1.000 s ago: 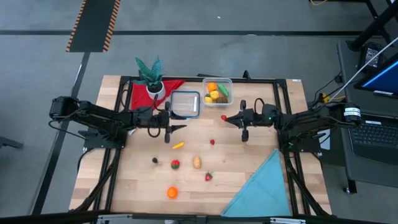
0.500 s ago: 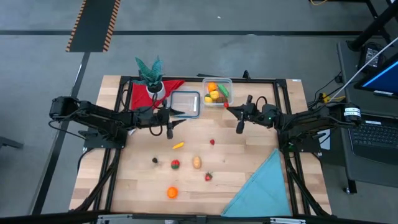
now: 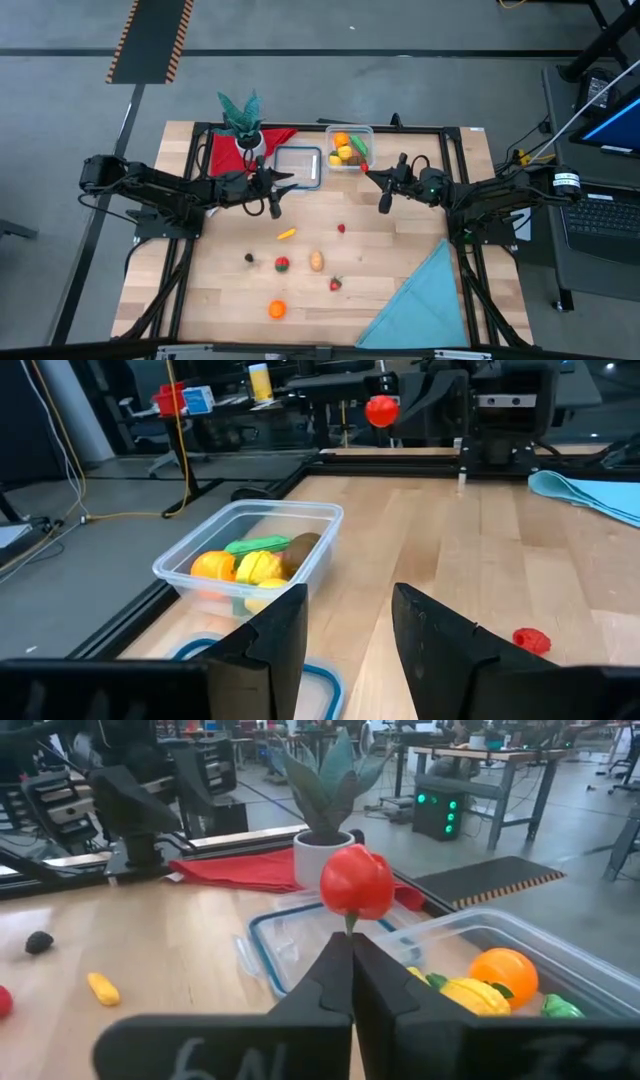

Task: Pick and placing Produce into tupperware
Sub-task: Put the cherry into the transparent bin

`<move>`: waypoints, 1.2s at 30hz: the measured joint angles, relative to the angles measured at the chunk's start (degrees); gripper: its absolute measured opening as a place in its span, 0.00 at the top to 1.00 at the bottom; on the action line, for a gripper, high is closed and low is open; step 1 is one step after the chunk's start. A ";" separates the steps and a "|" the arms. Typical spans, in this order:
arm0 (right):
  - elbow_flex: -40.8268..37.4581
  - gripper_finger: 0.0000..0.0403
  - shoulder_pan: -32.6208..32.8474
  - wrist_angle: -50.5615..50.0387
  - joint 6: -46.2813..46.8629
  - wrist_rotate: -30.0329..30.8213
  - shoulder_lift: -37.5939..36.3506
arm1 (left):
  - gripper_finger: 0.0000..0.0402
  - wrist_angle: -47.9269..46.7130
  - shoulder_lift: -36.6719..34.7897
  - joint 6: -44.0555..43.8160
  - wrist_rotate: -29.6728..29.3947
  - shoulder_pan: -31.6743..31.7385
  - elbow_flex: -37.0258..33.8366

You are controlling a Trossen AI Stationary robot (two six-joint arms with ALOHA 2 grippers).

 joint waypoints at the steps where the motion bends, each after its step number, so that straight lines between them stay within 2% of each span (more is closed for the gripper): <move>1: 0.00 1.00 -0.06 -0.02 0.01 0.00 0.00 | 0.65 0.00 0.00 0.00 0.00 0.00 0.00; 11: 0.26 1.00 -0.06 -1.31 1.17 -0.28 0.00 | 0.65 -1.74 0.00 0.00 -0.02 0.00 0.00; 18: 10.53 1.00 -0.88 -22.30 0.05 -0.45 0.01 | 0.65 -2.51 0.01 0.02 -0.02 0.00 0.00; 23: 17.41 1.00 -6.09 -32.98 0.15 -0.50 0.02 | 0.65 -2.58 0.01 0.04 -0.02 0.00 0.00; 30: 19.72 1.00 -14.52 -32.93 0.10 -6.34 0.19 | 0.65 -3.93 0.02 0.06 -0.02 0.00 0.00; 36: 19.93 1.00 -18.40 -32.81 0.25 -9.68 0.35 | 0.65 -4.06 0.00 0.07 -0.02 0.00 0.00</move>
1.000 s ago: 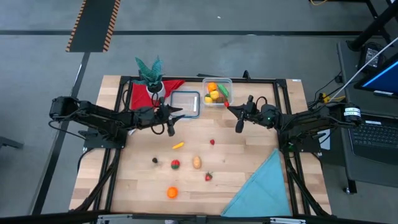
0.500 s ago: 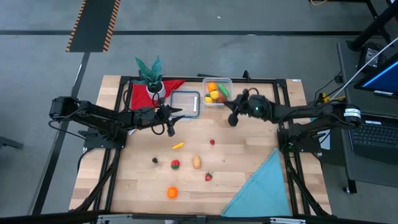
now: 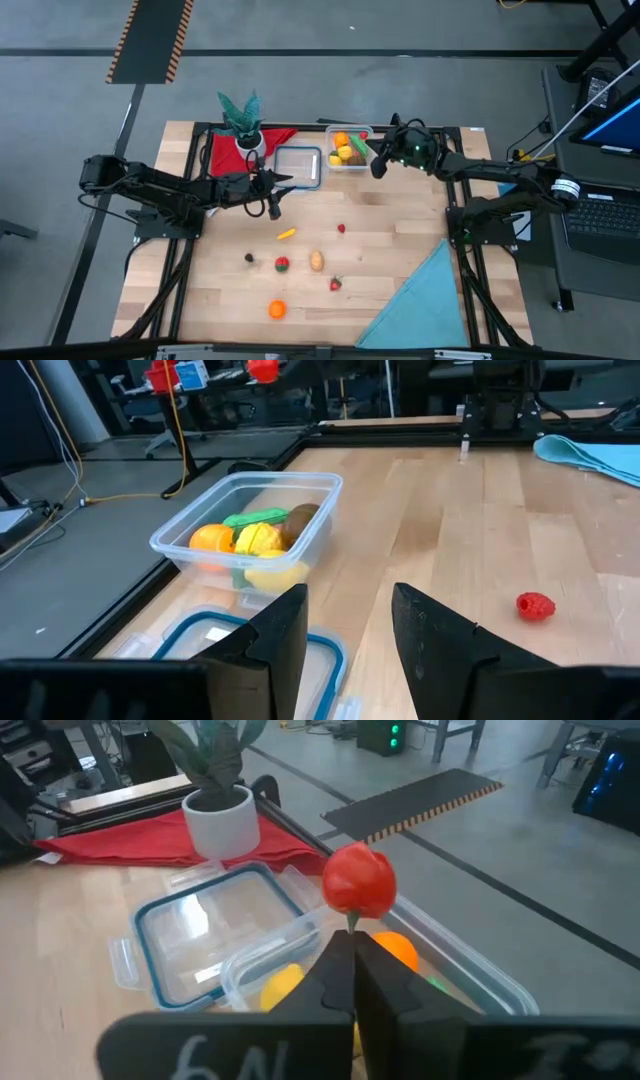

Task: Pick and placing Produce into tupperware
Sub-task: Put the cherry into the transparent bin

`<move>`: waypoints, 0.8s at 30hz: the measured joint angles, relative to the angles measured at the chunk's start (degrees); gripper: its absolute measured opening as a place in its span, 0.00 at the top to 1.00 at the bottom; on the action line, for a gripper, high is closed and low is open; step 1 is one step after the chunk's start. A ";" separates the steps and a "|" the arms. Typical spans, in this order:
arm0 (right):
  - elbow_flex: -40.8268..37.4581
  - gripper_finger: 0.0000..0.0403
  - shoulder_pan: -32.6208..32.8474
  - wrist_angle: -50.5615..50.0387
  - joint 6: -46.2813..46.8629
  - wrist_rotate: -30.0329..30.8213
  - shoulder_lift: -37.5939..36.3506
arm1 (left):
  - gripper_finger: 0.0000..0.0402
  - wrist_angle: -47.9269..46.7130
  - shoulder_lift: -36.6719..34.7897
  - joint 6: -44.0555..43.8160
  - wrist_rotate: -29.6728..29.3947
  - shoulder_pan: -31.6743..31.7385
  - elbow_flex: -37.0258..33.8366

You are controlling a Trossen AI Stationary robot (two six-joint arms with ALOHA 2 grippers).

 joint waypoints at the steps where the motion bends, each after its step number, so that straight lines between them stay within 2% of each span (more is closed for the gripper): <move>1: 0.00 1.00 -0.24 0.03 0.00 -0.09 0.00 | 0.65 0.00 0.02 0.00 0.00 0.00 0.00; 4: 0.00 1.00 -0.70 -0.02 0.04 -0.89 0.00 | 0.65 0.00 0.00 0.02 0.00 0.00 0.00; 8: 0.06 1.00 -1.41 -0.62 2.13 -5.29 0.00 | 0.65 0.00 0.01 0.07 0.00 0.00 0.00; 11: 2.10 1.00 -2.04 -7.81 3.35 -6.05 0.02 | 0.65 0.00 0.00 0.31 0.00 0.00 0.00; 17: 10.90 1.00 -2.63 -19.15 1.39 -6.07 4.11 | 0.65 0.01 0.00 1.51 0.00 0.00 0.00; 24: 22.43 1.00 -4.96 -29.78 -1.65 -6.03 14.30 | 0.65 -0.23 0.01 1.53 0.01 -0.02 0.00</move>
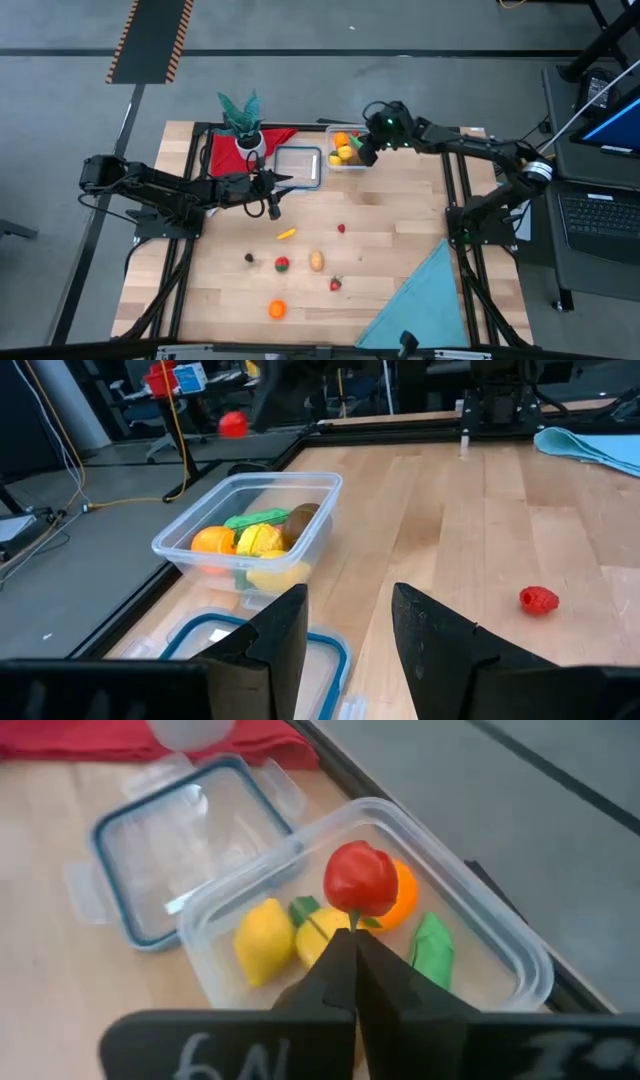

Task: Pick and placing Produce into tupperware
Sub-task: Put the cherry into the transparent bin

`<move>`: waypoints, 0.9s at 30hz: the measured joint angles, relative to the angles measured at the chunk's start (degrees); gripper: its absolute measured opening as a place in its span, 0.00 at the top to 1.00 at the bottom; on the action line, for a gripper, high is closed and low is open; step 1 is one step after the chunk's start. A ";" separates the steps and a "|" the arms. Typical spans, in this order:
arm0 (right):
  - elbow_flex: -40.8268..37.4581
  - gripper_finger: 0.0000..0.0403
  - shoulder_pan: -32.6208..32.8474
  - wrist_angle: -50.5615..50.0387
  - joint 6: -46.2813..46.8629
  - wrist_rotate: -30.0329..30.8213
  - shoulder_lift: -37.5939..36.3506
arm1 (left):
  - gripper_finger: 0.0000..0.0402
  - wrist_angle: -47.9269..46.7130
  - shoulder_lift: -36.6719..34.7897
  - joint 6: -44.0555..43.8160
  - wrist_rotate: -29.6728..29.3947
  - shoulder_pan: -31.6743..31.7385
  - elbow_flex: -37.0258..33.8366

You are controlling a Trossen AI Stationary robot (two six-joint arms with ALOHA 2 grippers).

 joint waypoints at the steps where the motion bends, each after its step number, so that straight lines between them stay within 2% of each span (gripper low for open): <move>1: 1.36 1.00 -0.26 -1.04 -0.14 -0.03 1.21 | 0.65 -0.29 -0.01 0.00 -0.01 0.02 0.00; 9: 8.03 1.00 -1.49 -5.25 -1.76 -0.02 7.20 | 0.65 -4.58 0.01 -0.07 -0.01 0.02 -0.02; 27: 8.43 1.00 -1.62 -11.45 -1.34 0.41 14.34 | 0.65 -4.56 0.01 -0.11 -0.01 0.02 -0.02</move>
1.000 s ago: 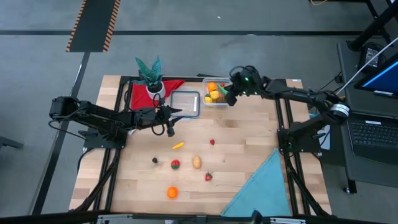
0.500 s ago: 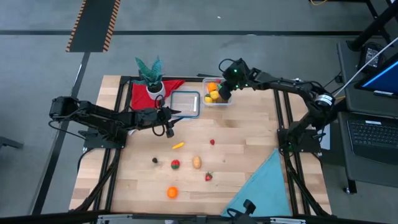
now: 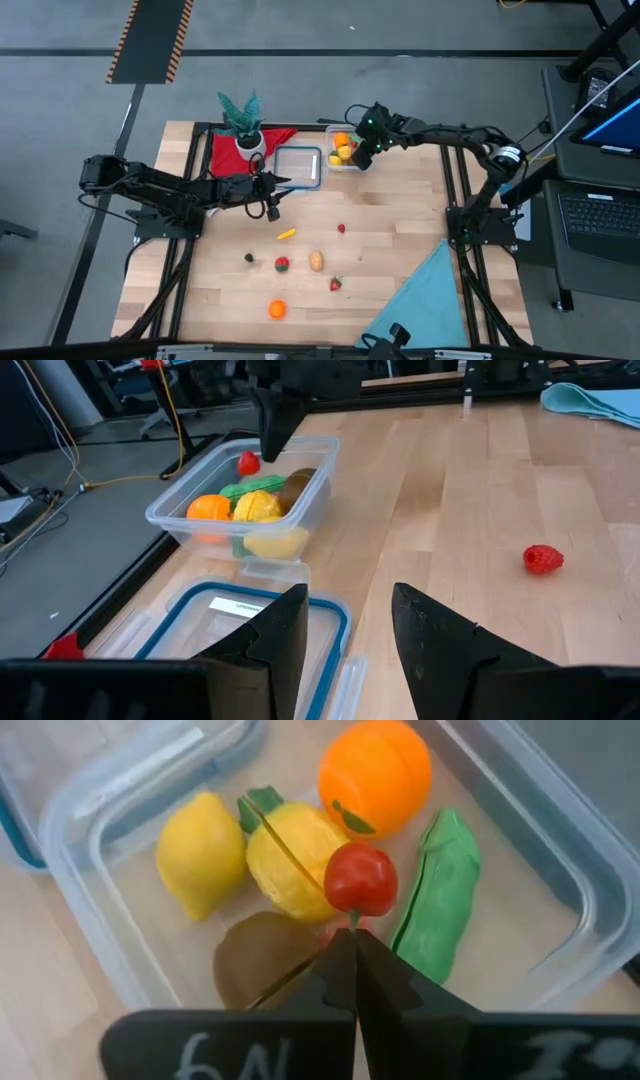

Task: Pick and placing Produce into tupperware
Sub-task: Put the cherry into the transparent bin

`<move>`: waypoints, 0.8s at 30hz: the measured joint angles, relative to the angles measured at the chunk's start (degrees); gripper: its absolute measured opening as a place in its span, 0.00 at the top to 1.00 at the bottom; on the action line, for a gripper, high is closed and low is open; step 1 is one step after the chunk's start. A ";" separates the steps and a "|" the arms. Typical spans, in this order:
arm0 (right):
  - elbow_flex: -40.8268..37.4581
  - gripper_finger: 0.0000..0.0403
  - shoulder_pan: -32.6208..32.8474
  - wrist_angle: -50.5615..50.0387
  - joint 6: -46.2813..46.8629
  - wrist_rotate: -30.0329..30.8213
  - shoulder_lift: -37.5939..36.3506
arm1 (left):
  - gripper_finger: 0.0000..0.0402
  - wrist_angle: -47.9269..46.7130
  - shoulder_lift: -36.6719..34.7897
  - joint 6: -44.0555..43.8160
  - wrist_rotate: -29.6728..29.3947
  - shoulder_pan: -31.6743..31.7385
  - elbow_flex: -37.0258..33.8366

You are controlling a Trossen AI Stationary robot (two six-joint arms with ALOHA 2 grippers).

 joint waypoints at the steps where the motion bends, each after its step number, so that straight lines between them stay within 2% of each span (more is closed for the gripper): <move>1: 0.00 1.00 0.00 -0.02 0.00 0.01 0.15 | 0.65 0.00 -0.02 0.00 0.00 -0.01 0.01; 15: -0.02 0.99 0.00 -0.45 -0.18 0.01 3.12 | 0.65 0.02 0.01 -0.02 0.00 0.00 0.00; 24: -0.02 0.83 0.01 3.17 -0.20 0.04 2.97 | 0.65 0.03 -0.01 0.02 0.00 0.00 0.01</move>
